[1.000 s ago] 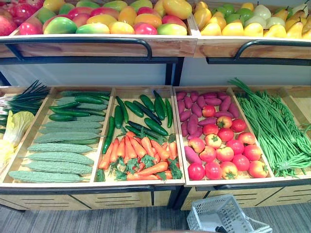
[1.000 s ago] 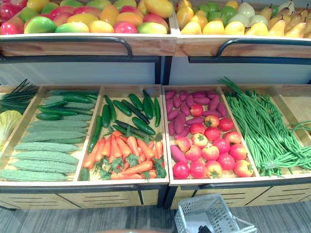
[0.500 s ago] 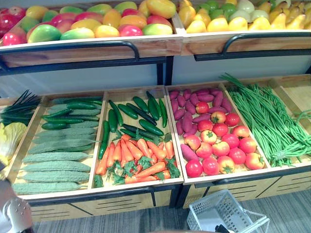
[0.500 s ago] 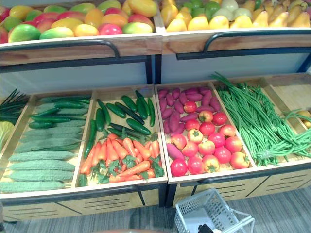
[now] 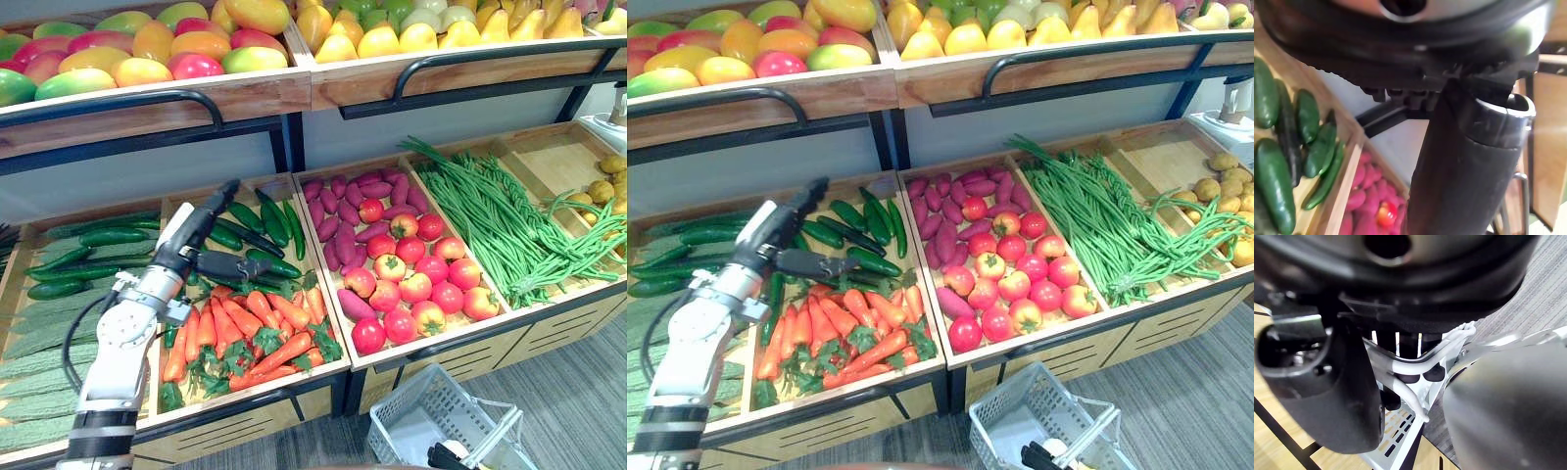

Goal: Pick vegetable in the basket

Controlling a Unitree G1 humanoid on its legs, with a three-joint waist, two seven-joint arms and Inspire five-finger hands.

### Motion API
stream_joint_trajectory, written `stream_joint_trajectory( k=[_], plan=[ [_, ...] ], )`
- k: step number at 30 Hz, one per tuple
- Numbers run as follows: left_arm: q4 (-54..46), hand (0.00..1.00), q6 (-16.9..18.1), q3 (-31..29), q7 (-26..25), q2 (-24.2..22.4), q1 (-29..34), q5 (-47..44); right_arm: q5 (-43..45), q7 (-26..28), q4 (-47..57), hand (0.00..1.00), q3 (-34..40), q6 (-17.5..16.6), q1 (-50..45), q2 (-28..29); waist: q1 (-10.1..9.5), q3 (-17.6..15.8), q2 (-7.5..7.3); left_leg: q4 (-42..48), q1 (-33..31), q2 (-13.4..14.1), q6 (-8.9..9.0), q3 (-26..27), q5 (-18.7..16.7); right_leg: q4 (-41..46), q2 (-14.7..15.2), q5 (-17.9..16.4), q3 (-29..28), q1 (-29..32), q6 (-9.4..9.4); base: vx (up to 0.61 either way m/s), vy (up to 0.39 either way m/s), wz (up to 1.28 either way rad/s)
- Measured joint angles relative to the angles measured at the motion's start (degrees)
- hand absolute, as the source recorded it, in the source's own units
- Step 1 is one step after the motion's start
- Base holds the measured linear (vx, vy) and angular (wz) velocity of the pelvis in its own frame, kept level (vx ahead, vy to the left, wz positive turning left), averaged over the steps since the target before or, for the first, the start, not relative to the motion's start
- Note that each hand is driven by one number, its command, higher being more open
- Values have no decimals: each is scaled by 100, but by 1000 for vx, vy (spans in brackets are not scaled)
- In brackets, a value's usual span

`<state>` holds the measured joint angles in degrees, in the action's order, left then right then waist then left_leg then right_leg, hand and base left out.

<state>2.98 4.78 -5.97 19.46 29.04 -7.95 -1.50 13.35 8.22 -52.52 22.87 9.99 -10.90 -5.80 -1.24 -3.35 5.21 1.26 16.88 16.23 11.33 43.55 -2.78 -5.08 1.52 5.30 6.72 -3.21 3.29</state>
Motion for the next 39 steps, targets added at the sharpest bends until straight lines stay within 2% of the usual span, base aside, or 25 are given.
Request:
stream_joint_trajectory(
  k=[5,7,10,11,13,14,17,20,22,24,26,27,33,36,39],
  plan=[
    [896,100,106,1076,111,-56,-83,570,-206,45,5,0,0,-2,77,57,69,-60,-103,0,6,-6,0,113,0,40,-4,0,-73,61,0,-40,7,-7],
    [1106,100,152,1294,92,-174,-82,819,-209,47,5,0,-1,2,120,72,85,-79,-145,0,6,-8,0,146,0,69,-5,-1,-98,98,-1,-47,7,-8],
    [1438,100,180,1685,-89,-368,-57,1354,-209,56,6,0,-6,-3,127,126,122,-87,-217,0,8,-10,1,165,-1,91,-6,-2,-114,118,-1,-57,5,-5],
    [1530,100,219,1793,-254,-431,-14,1982,-208,60,6,0,-86,-1,129,121,131,-74,-250,-1,8,-7,1,189,-2,120,-15,-4,-149,154,-1,-77,3,-9],
    [1530,100,301,1797,-291,-358,-13,2284,-207,67,6,0,-151,-2,162,94,129,-74,-250,-1,-2,-9,1,230,-2,177,-15,-7,-189,212,-1,-102,-2,-9],
    [1372,100,505,1795,-281,-76,-5,2464,-208,68,2,0,-152,19,197,84,123,-74,-249,-2,0,-9,1,238,-2,201,-13,-7,-185,218,-1,-141,-10,0],
    [1126,100,528,1729,-277,42,13,2464,-207,85,-4,0,-151,55,206,55,111,-72,-246,-6,-9,-8,2,236,-3,207,-7,-7,-164,220,0,-93,-9,4],
    [495,100,586,1626,-119,553,59,2468,-201,91,-21,0,-151,60,217,50,60,-65,-244,-13,-68,2,2,178,-2,208,-2,-6,-96,240,1,-52,-13,10],
    [52,100,996,1082,-241,1005,80,2457,-185,91,-33,0,-128,79,204,38,-9,-61,-238,-11,-105,6,1,142,-2,208,8,-6,-50,248,1,-53,-15,13],
    [-41,100,1255,624,-453,1142,81,2456,-174,91,-76,0,-119,103,188,19,-46,-35,-233,-11,-116,7,2,142,-2,206,10,-6,-35,248,1,-29,-3,4],
    [-40,100,1477,325,-628,1227,81,2458,-93,91,-80,0,-118,122,139,-10,-122,-5,-221,-11,-125,6,2,142,-2,198,13,-5,-26,248,1,-13,-2,2],
    [-39,100,1552,284,-666,1247,81,2458,-62,91,-80,0,-118,125,123,-19,-137,-1,-221,-11,-130,6,2,141,-2,195,13,-5,-19,248,1,-34,-8,5],
    [-11,100,2518,259,-774,1264,102,2538,19,104,-99,0,-130,183,114,-54,-127,24,-230,-8,-146,7,2,142,-2,180,16,-1,-3,248,0,-24,-6,1],
    [99,100,2767,259,-771,1262,146,2591,18,118,-99,0,-133,221,114,-66,-105,56,-226,-6,-143,7,2,150,-2,170,14,4,-14,248,-2,-22,-5,-1],
    [131,100,2779,266,-710,1256,253,2592,18,128,-99,0,-131,228,112,-71,-98,66,-225,-5,-142,5,2,157,-1,160,12,12,-20,248,-2,-13,-2,0]
  ],
)
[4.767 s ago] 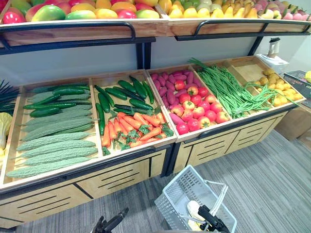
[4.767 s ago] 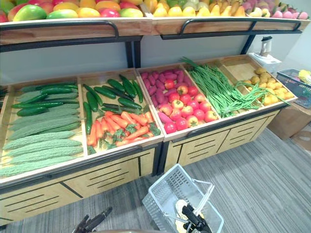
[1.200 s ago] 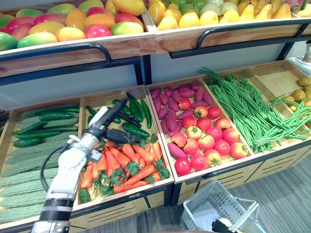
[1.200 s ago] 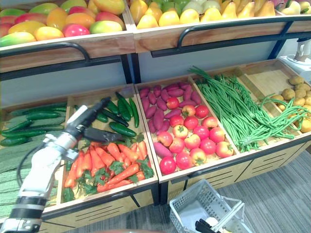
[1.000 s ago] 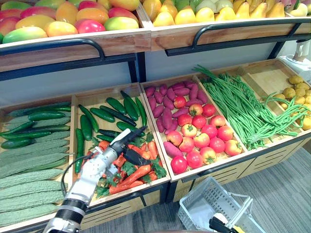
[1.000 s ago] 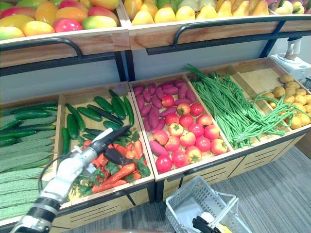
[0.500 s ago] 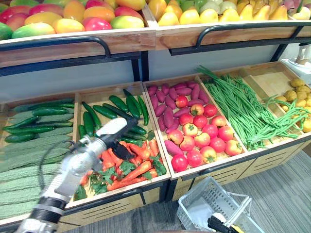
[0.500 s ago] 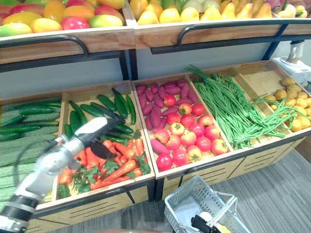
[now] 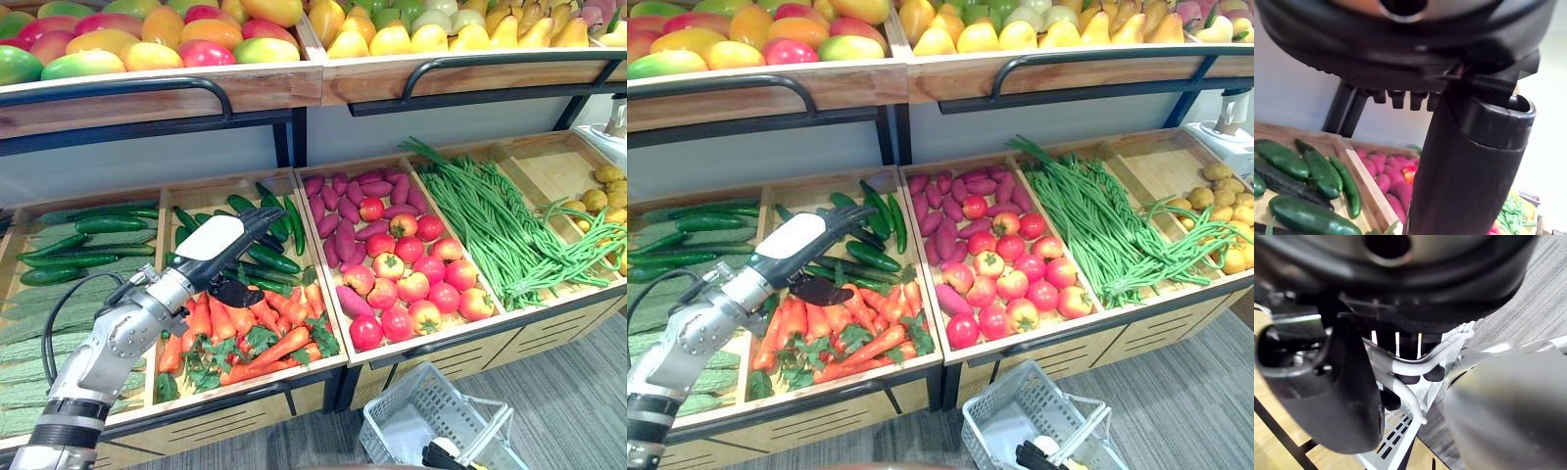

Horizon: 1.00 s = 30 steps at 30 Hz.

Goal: Pick vegetable in the basket

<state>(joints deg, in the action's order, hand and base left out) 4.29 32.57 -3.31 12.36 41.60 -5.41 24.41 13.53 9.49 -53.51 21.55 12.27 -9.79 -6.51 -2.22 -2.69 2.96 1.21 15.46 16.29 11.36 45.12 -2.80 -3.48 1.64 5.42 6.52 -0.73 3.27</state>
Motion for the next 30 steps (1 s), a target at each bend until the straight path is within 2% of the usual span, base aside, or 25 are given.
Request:
stream_joint_trajectory(
  k=[2,3,9,13,22,30],
  plan=[
    [9,100,-23,43,189,-7,20,-11,-2,1,-1,0,0,5,-5,0,0,17,-8,0,0,-2,0,1,0,-3,1,1,-2,0,0,-45,-6,0],
    [-22,100,-98,135,444,-34,20,-23,-3,2,-1,0,0,6,-5,2,-1,28,-6,0,1,-3,0,2,0,-3,3,3,-5,0,1,-55,-7,-1],
    [-307,100,-893,724,1476,-137,33,-176,-8,34,0,0,15,0,-7,3,0,31,-2,0,1,-2,1,4,-1,-4,1,10,-11,6,2,-24,-4,0],
    [-393,100,-1328,748,1758,-284,50,-470,-9,73,0,0,110,-1,-14,13,0,30,-1,0,-3,-2,2,6,-2,-4,-2,13,-17,15,3,0,0,0],
    [-518,100,-1680,749,1799,-390,240,-476,-9,142,51,0,198,-12,-70,38,47,26,-2,4,-34,-6,4,49,-3,-15,-13,33,-66,74,1,0,0,-2],
    [-507,100,-1683,741,1667,-390,243,-471,-8,156,158,0,172,4,-120,36,62,10,0,39,-27,-3,8,126,-7,-15,-24,46,-145,102,-6,-6,-1,-4]
  ],
)
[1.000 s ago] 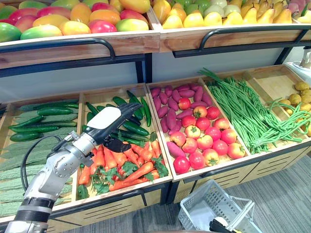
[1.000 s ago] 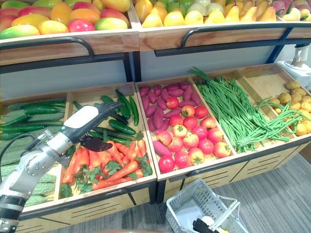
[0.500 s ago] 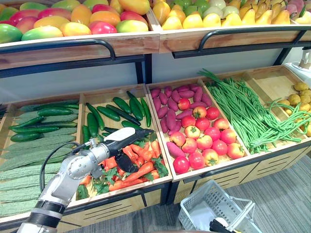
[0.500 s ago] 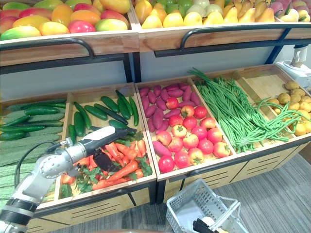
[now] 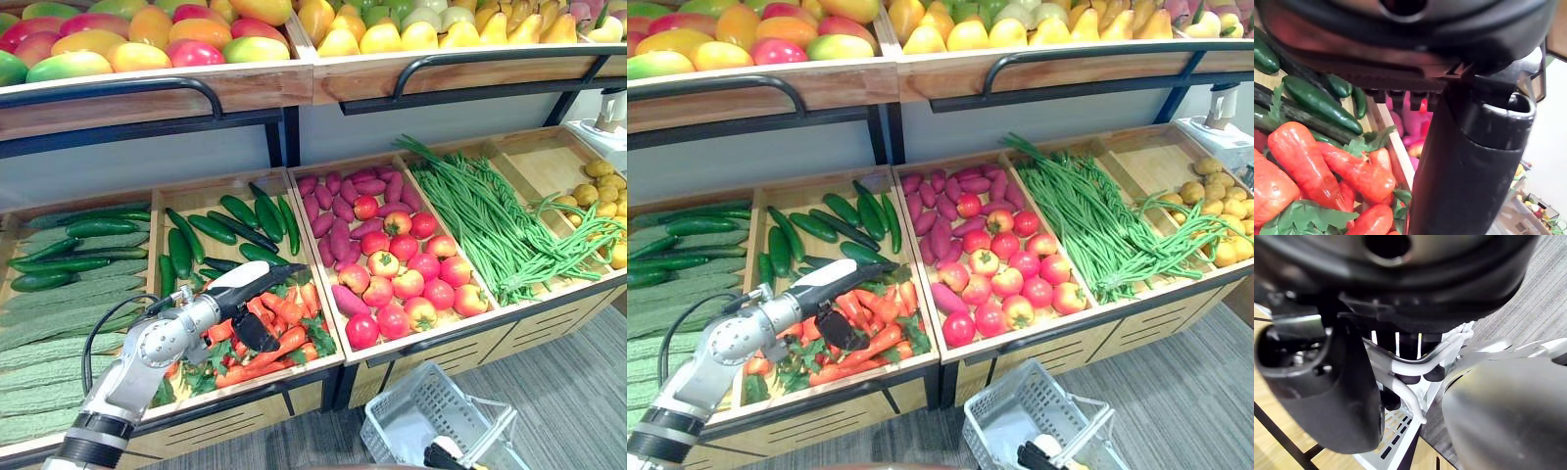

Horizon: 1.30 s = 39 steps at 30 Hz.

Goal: Pick vegetable in the basket

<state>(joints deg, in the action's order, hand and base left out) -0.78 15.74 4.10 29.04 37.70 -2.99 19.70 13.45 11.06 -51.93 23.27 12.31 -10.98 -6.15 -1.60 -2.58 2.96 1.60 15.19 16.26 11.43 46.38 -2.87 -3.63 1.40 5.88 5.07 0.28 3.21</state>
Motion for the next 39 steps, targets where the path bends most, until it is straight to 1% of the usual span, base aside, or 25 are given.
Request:
stream_joint_trajectory(
  k=[9,14,18,21,23,26,28,29,30,31,34,36,39],
  plan=[
    [452,100,54,-44,-35,-2,0,16,-3,105,300,0,-199,5,-62,-44,61,-175,36,67,-11,46,20,114,-17,10,-59,35,-121,82,-33,-39,-10,-8],
    [493,100,39,-46,-35,-2,0,26,-8,161,500,0,-219,8,-109,-44,63,-283,41,96,-34,49,20,180,-17,44,-75,37,-203,165,-36,-25,-5,-8],
    [552,100,-146,-58,-35,-6,-1,27,-5,208,652,0,-327,-7,-107,-54,135,-430,37,146,-50,53,19,193,-18,53,-74,37,-248,192,-36,-19,-7,-7],
    [750,100,-291,-66,-35,-6,-16,27,7,239,799,0,-428,-18,-101,-71,177,-471,27,197,-193,59,17,217,-19,114,-77,38,-310,379,-39,-11,-21,-8],
    [901,100,-383,-66,-42,-7,-31,27,7,264,905,0,-447,-35,-99,-71,188,-592,24,248,-202,73,17,267,-19,167,-88,36,-361,426,-42,0,-30,-14],
    [1127,100,-407,-98,-259,-7,-109,33,17,271,1073,0,-598,-84,-41,-74,193,-816,-14,364,-257,94,-15,339,-37,264,-95,30,-450,549,-52,-7,-31,-15],
    [1201,100,-413,-158,-415,-10,-138,33,18,275,1128,0,-688,-127,24,-75,204,-867,-55,437,-393,111,-23,350,-46,336,-98,29,-495,715,-53,-27,-42,-9],
    [1240,100,-411,-172,-487,-27,-221,29,21,280,1190,0,-725,-145,49,-76,204,-953,-63,474,-429,129,-41,349,-63,364,-101,29,-497,754,-54,-27,-51,-5],
    [1320,100,-421,-268,-549,-104,-261,30,41,279,1254,0,-806,-169,106,-94,206,-1061,-71,498,-426,143,-40,351,-71,392,-116,28,-517,769,-56,-23,-48,-4],
    [1356,100,-409,-289,-590,-146,-283,30,51,279,1283,0,-847,-172,120,-106,206,-1097,-74,509,-427,147,-44,352,-76,397,-119,29,-528,775,-57,-24,-34,-6],
    [1351,100,-369,-408,-846,-314,-291,120,186,283,1423,0,-955,-178,155,-118,200,-1160,-91,592,-614,161,-69,350,-115,440,-115,46,-553,968,-79,-31,-28,-2],
    [1373,100,-367,-518,-984,-445,-294,145,241,276,1483,0,-1002,-183,169,-118,200,-1247,-103,595,-617,162,-67,350,-121,439,-123,64,-567,979,-91,-34,-24,-3],
    [1530,100,-254,-647,-1339,-703,-288,325,248,265,1530,0,-1108,-210,187,-129,197,-1300,-137,618,-661,168,-55,351,-161,450,-138,98,-615,1061,-92,-41,-18,-8]
  ],
)
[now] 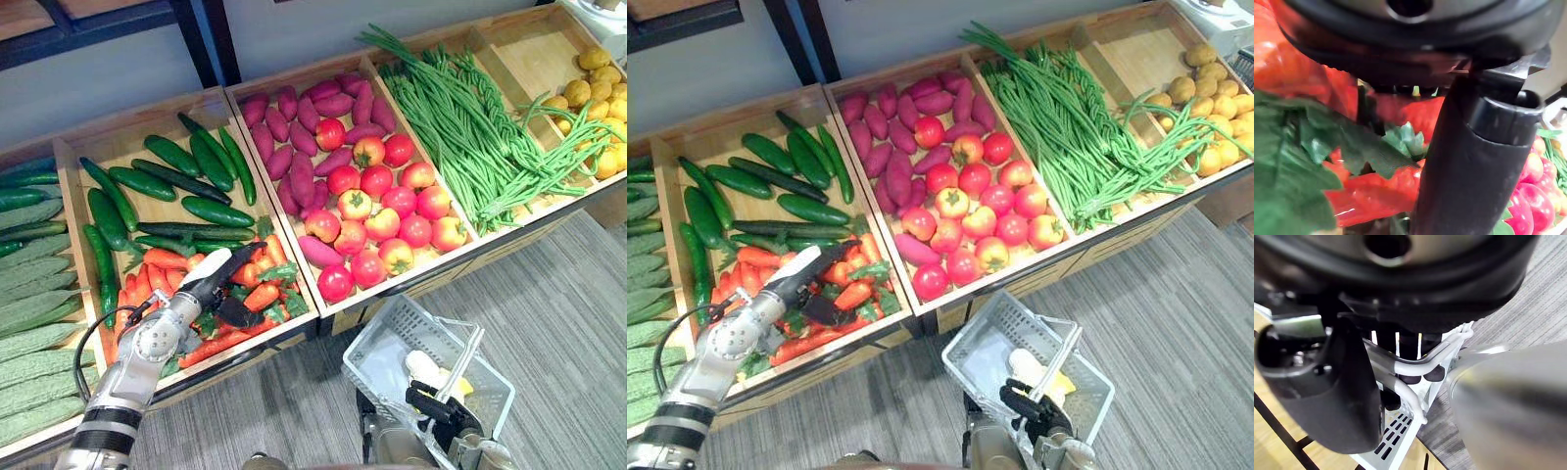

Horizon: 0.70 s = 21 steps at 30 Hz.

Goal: Pick vegetable in the basket

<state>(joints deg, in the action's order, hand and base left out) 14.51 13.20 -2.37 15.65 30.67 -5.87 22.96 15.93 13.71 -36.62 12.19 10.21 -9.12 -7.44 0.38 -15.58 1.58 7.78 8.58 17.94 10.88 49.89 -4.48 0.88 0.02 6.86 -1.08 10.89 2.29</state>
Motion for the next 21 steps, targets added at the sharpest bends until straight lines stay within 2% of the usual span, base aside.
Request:
stream_joint_trajectory(
  k=[10,11,16,21],
  plan=[
    [396,100,238,-305,-1079,-868,-142,931,6,-20,-8,0,-220,-163,178,-168,22,-188,-17,69,-162,-130,51,-23,-172,-80,86,227,-131,188,71,-42,9,-6],
    [423,0,238,-305,-1132,-901,-142,959,4,-20,-16,0,-221,-173,184,-169,23,-192,-12,68,-161,-138,52,-25,-172,-87,100,234,-131,188,74,0,0,0],
    [488,0,224,-386,-1565,-1127,-142,1302,3,-54,-45,0,-332,-199,211,-188,71,-176,18,44,-158,-193,51,-70,-172,-136,176,257,-103,159,97,18,8,3],
    [488,0,64,-560,-1708,-1188,-170,1381,-5,-77,-144,0,-447,-212,230,-195,217,-141,59,7,-150,-228,49,-146,-175,-230,205,283,-88,73,123,19,5,3]
  ],
)
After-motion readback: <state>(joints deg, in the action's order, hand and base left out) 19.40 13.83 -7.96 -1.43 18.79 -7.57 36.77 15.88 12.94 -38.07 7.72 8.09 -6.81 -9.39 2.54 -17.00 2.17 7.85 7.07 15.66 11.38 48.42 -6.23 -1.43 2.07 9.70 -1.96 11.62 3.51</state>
